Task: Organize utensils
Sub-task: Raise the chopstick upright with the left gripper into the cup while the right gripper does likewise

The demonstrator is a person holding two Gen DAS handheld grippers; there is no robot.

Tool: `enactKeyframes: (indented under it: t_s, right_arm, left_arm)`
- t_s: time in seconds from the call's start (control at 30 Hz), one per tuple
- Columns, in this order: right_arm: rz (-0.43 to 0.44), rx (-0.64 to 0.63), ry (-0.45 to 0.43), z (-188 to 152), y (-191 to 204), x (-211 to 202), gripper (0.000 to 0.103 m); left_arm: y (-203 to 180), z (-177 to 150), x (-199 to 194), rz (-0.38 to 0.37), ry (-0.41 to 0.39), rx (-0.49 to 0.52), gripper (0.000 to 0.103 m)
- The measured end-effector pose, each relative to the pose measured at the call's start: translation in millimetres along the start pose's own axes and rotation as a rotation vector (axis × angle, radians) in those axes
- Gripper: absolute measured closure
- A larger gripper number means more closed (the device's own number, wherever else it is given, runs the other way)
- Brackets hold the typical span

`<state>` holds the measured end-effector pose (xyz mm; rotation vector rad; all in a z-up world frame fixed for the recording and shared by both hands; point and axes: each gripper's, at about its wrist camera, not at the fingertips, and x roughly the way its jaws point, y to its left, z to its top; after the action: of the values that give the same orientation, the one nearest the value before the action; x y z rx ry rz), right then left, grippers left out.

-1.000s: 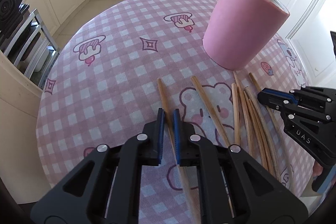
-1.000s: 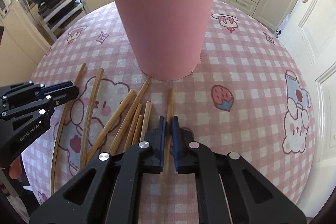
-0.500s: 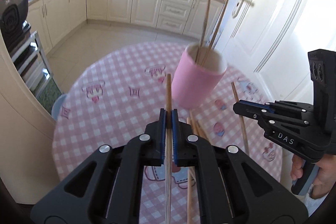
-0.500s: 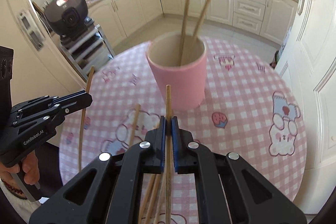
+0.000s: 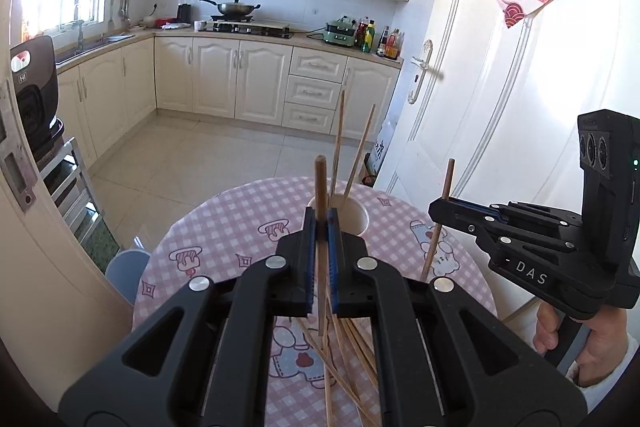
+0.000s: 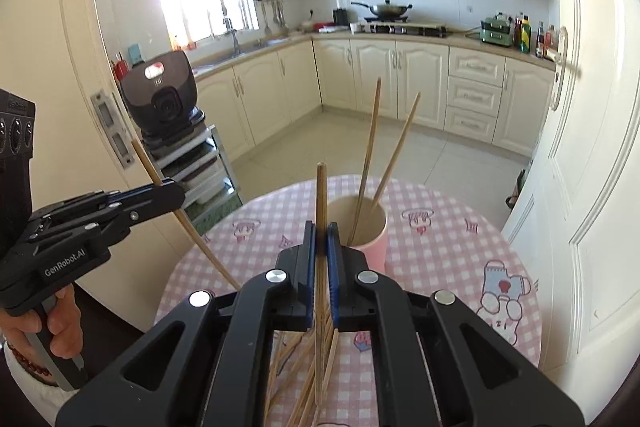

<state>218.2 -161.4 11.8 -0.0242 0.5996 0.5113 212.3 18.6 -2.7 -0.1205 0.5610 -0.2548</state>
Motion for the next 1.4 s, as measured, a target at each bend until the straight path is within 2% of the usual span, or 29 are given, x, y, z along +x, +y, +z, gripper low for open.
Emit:
enactKeyframes:
  t_s: [0.2, 0.4, 0.57, 0.83, 0.9, 1.4]
  right_arm:
    - [-0.035, -0.001, -0.145, 25, 2, -20, 0.099]
    - [-0.069, 0.018, -0.266, 51, -3, -23, 0.099]
    - [-0.078, 0.027, -0.317, 63, -9, -16, 0.099]
    - [-0.076, 0.023, -0.388, 71, -18, -2, 0.099]
    - [-0.084, 0.02, -0.39, 68, -19, 4, 0.099]
    - [-0.076, 0.037, -0.286, 39, -28, 38, 0.099]
  left_arm:
    - [-12, 23, -7, -0.012, -0.062, 0.0, 0.098]
    - [-20, 50, -3, -0.015, -0.111, 0.004, 0.098]
    - [-23, 67, 2, -0.005, -0.147, 0.021, 0.098]
    - [-18, 83, 8, -0.022, -0.233, -0.021, 0.098]
    - [-16, 80, 13, -0.011, -0.243, -0.014, 0.098]
    - [-7, 49, 64, 0.018, -0.158, -0.015, 0.098]
